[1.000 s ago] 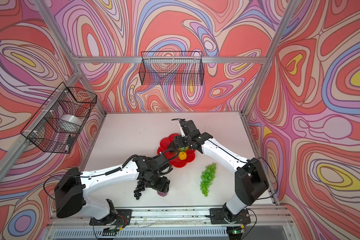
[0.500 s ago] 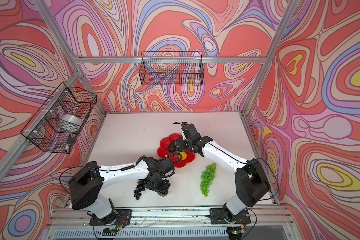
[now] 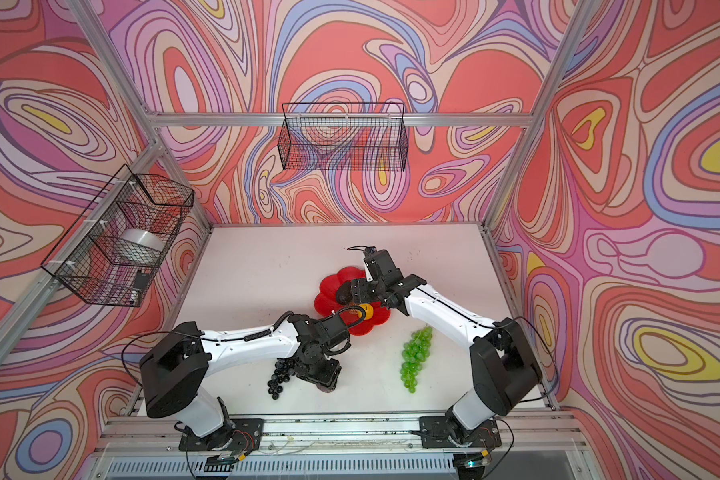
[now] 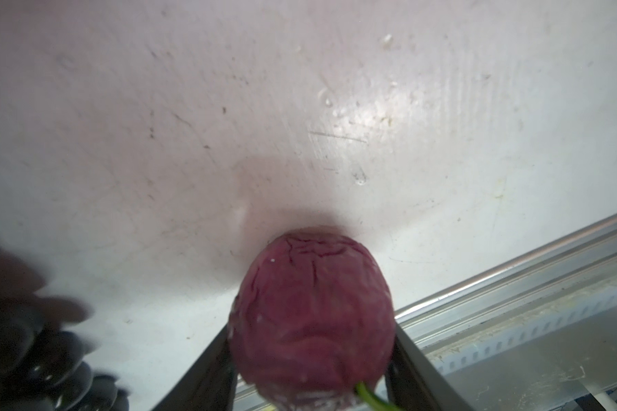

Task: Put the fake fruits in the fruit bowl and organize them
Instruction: 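Carry the purple fruit into the red bowl beside the pear and release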

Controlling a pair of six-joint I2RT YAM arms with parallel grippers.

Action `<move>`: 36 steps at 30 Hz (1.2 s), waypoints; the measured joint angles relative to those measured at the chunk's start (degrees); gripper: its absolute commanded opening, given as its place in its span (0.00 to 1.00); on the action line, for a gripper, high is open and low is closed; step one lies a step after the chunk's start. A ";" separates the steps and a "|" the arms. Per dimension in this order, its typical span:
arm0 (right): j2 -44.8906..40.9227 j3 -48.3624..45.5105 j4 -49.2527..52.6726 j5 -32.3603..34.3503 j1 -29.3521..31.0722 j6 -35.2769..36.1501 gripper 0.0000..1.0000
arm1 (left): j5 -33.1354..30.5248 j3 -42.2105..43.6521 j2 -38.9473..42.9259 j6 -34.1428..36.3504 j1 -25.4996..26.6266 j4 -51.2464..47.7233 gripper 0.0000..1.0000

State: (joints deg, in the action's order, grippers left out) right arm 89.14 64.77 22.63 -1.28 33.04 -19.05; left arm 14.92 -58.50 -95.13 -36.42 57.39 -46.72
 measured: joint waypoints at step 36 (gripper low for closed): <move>-12.57 -4.72 8.15 2.62 0.00 -1.73 0.77 | -4.96 -21.90 -5.86 7.13 -14.73 5.42 0.44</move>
State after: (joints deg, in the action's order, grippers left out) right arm 76.58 60.05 30.79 1.34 33.04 -20.78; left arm 9.96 -80.40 -100.99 -29.30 42.65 -41.30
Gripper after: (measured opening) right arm 0.765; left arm 0.512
